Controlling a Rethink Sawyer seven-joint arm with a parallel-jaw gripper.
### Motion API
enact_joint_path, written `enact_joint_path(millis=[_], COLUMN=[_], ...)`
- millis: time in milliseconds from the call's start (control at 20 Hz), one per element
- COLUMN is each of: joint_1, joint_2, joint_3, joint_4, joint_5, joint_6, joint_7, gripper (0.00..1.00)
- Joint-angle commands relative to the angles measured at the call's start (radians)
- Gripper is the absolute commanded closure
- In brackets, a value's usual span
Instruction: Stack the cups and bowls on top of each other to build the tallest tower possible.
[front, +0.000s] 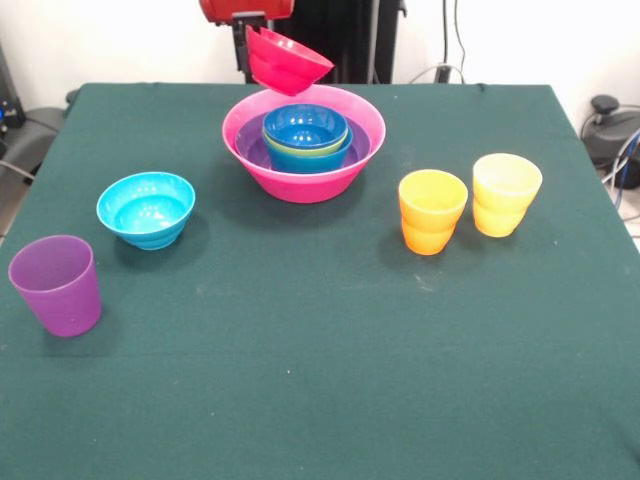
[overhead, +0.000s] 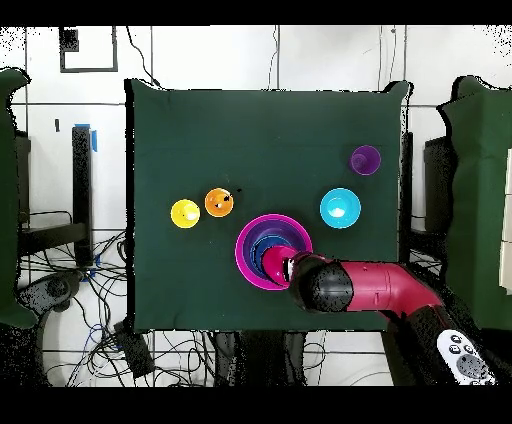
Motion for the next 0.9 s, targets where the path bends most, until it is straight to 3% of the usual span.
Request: enact_joint_path(millis=[50, 900], joint_1=[0.056, 0.156], joint_2=[0.045, 0.086], joint_3=[0.032, -0.028], joint_4=[-0.053, -0.104], joint_5=[0.020, 0.010], joint_6=[0.052, 0.028], joint_7=[0.041, 0.111], gripper=[1.00, 1.00])
